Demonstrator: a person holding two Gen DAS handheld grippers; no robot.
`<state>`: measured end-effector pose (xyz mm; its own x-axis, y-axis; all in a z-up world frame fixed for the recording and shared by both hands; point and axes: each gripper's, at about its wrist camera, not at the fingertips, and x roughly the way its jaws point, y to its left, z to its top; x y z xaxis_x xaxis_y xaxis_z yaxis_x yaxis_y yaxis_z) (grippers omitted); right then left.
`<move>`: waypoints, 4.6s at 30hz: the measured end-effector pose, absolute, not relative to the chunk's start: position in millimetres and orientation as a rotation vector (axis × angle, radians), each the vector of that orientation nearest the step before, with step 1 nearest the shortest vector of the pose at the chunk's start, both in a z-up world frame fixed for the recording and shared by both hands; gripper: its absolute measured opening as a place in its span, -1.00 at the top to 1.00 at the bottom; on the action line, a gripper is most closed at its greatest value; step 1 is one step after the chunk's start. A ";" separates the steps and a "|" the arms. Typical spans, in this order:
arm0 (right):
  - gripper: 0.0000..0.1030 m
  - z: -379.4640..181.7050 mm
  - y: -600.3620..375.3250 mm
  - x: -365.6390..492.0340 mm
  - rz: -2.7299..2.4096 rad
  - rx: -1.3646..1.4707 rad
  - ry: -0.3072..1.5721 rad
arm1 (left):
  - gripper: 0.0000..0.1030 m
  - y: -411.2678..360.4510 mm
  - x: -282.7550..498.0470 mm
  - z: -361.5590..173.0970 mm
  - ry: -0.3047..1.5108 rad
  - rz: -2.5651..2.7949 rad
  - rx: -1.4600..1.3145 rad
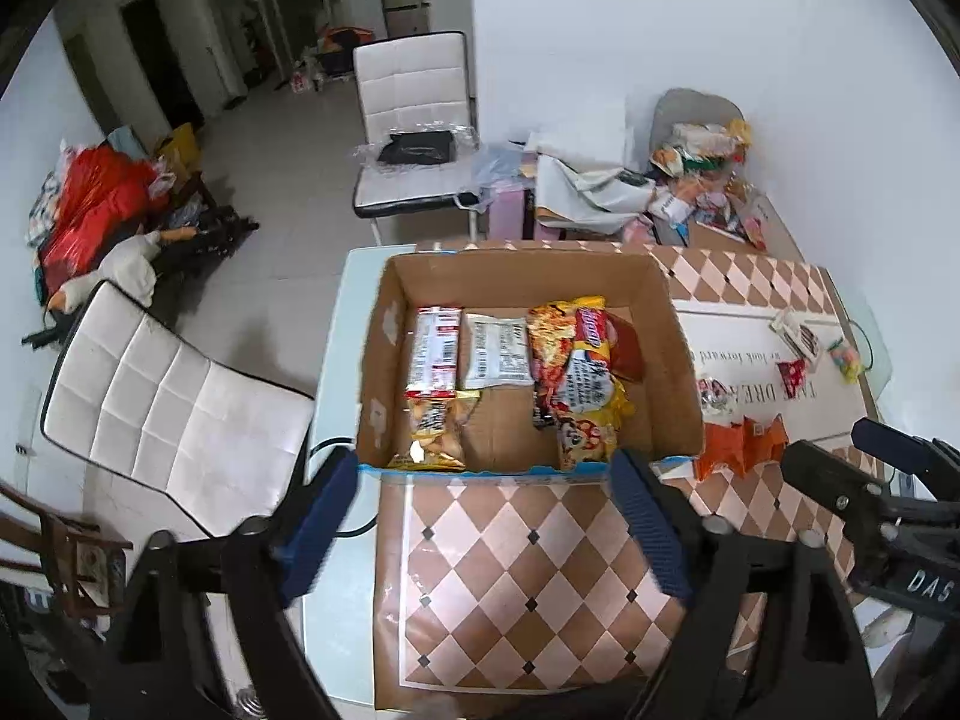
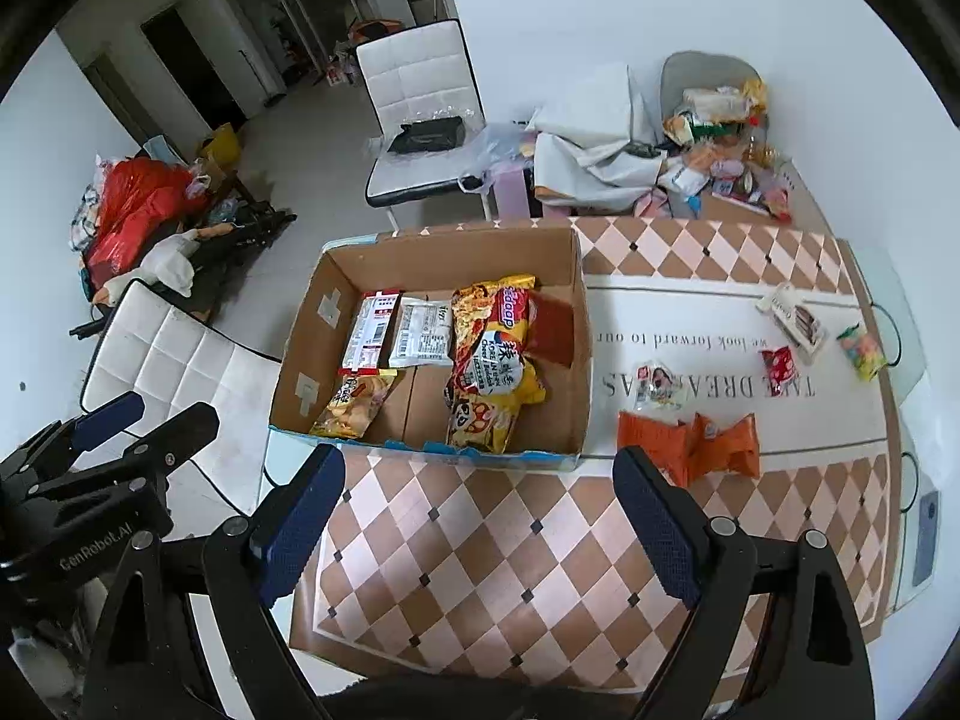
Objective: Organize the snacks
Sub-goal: 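Grasp an orange packet with the left tool while the right tool grasps another orange packet, then carry both orange packets into the box and open both tools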
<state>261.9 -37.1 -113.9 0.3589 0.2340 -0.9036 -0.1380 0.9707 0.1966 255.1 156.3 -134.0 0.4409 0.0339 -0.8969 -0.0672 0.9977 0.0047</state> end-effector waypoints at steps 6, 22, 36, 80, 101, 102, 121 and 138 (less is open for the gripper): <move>-0.81 -155.2 -113.4 286.8 0.132 0.347 1.284 | -0.83 116.0 295.1 -149.9 1.120 0.022 0.007; -0.80 -397.6 -332.1 341.3 -0.428 0.990 1.543 | -0.83 -78.1 428.1 -260.6 1.211 -0.051 0.518; -0.08 -423.7 -342.3 360.8 -0.312 0.716 1.684 | -0.83 -124.0 420.8 -331.4 1.496 -0.135 0.382; 0.33 -389.0 -360.7 379.7 -0.116 0.448 1.676 | 0.03 -160.7 405.8 -370.0 1.704 -0.192 0.108; 0.37 -238.4 -254.6 393.1 0.167 0.421 1.467 | 0.03 -47.8 426.1 -182.6 1.380 -0.261 -0.071; 0.37 -231.0 -240.0 395.7 0.193 0.418 1.460 | 0.03 -34.0 425.2 -178.8 1.376 -0.248 -0.077; 0.37 -280.9 -22.1 412.8 0.264 0.089 1.600 | 0.03 150.8 408.7 -279.7 1.582 -0.049 -0.175; -0.70 -324.9 -7.6 414.1 0.168 -0.031 1.679 | -0.61 160.2 400.1 -334.7 1.710 -0.049 -0.159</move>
<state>414.1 -7.6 -324.9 -0.1165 0.0785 -0.9901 -0.1191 0.9886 0.0924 400.1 160.2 -334.7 -0.1372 -0.1339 -0.9815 -0.0776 0.9892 -0.1241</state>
